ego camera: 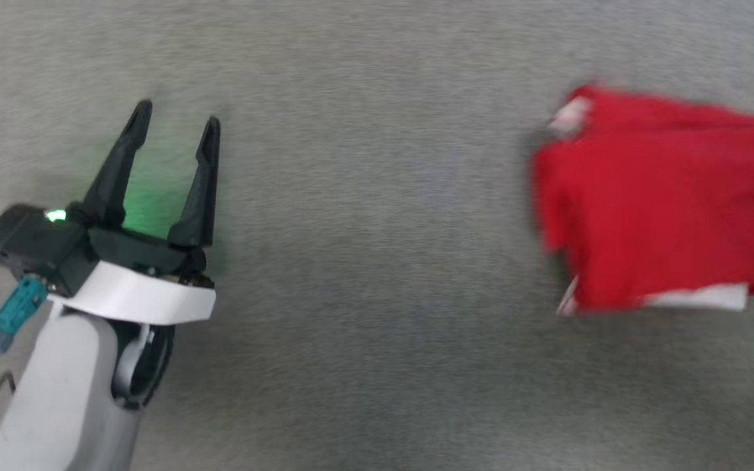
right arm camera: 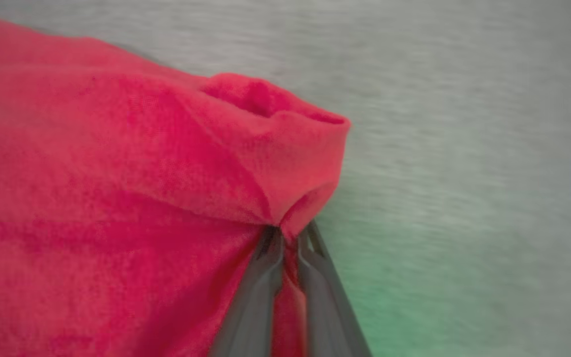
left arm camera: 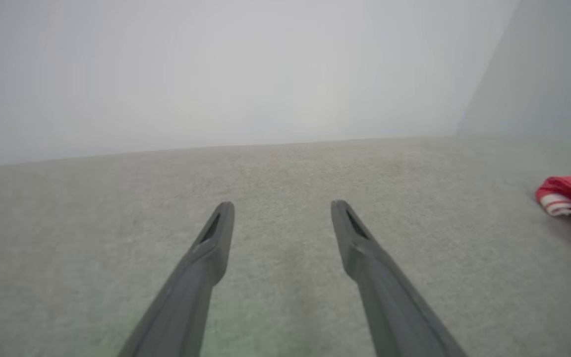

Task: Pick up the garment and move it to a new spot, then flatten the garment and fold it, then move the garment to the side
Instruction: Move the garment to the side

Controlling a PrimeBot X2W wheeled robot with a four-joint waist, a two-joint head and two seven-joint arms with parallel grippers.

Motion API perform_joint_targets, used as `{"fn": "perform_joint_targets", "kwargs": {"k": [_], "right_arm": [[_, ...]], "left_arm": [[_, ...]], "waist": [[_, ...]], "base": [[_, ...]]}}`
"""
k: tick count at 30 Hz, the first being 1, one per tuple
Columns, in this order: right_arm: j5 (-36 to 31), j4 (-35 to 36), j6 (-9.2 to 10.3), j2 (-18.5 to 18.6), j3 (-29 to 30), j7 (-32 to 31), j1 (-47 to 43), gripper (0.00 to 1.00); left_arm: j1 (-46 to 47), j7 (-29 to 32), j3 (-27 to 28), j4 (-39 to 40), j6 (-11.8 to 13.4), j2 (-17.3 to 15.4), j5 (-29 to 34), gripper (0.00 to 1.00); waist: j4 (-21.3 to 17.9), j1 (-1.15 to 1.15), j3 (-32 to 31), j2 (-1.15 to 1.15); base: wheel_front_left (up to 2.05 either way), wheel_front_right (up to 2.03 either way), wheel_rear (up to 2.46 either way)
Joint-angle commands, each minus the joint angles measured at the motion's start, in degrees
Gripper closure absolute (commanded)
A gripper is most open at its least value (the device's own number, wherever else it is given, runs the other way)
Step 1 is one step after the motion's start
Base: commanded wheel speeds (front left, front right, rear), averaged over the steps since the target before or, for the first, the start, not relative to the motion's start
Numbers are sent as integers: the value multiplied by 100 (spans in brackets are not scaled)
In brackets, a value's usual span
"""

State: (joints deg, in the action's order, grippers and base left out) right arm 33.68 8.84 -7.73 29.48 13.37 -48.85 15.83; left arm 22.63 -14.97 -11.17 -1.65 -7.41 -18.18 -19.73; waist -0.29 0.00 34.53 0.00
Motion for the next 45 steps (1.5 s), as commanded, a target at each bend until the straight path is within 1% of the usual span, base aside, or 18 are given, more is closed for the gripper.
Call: {"fn": "perform_joint_targets", "kwargs": {"k": [1, 5, 10, 14, 18, 20, 28, 33, 38, 39, 41, 42, 45], "right_arm": [[-55, -160, 43, 20, 95, 51, -132, 100], [-158, -417, 38, 107, 535, 561, 82, 100], [-296, -1063, 37, 269, 873, 1004, 602, 100], [-492, -1666, 37, 385, 1242, 1349, 1121, 100], [-734, -2291, 37, 436, 1521, 1725, 1654, 100], [-872, -2564, 37, 420, 1556, 1858, 1898, 100], [-1675, -3509, 37, 443, 1655, 2282, 2802, 100], [-2114, -3965, 37, 461, 1547, 2591, 3123, 100], [-2403, -4209, 38, 505, 1331, 2999, 3282, 100], [-2450, -4264, 38, 510, 1306, 3113, 3323, 96], [-2525, -4408, 38, 540, 1222, 3259, 3369, 40], [-2561, -4489, 38, 555, 1191, 3308, 3384, 0], [-2672, -4648, 38, 626, 1073, 3464, 3321, 0]], "left_arm": [[159, -29, -55, 8, -9, -61, 55, 0], [527, -29, -278, 13, -9, -385, 113, 0], [1083, -29, -510, 90, -2, -861, 126, 0], [1596, -28, -626, 215, -2, -1207, 61, 0], [2101, -29, -781, 349, -2, -1452, 15, 0], [2323, -28, -877, 403, -2, -1545, -2, 0], [2890, -29, -1170, 477, -2, -1629, -42, 0], [2979, -28, -1230, 438, -2, -1693, -76, 0], [2904, -28, -1177, 353, -2, -1721, -88, 0], [2873, -28, -1157, 329, -2, -1719, -93, 0], [2810, -28, -1076, 332, -2, -1670, -103, 0], [2747, -29, -1021, 331, -2, -1629, -129, 0], [2514, -29, -925, 248, -2, -1504, -141, 0]], "waist": [[-280, 0, 104, 0], [-676, 0, 283, 0], [-1049, 0, 557, 0], [-1175, 0, 811, 0], [-1231, 0, 1006, 0], [-1260, 0, 1090, 0], [-1224, 0, 1271, 0], [-1166, 0, 1324, 0], [-1157, 0, 1304, 0], [-1160, 0, 1284, 0], [-1162, 0, 1216, 0], [-1156, 0, 1164, 0], [-1099, 0, 936, 0]], "base": [[0, 0, 0], [0, 0, 0], [0, 0, 0], [0, 0, 0], [0, 0, 0], [0, 0, 0], [0, 0, 0], [0, 0, 0], [0, 0, 0], [0, 0, 0], [0, 0, 0], [0, 0, 0], [0, 0, 0]]}}
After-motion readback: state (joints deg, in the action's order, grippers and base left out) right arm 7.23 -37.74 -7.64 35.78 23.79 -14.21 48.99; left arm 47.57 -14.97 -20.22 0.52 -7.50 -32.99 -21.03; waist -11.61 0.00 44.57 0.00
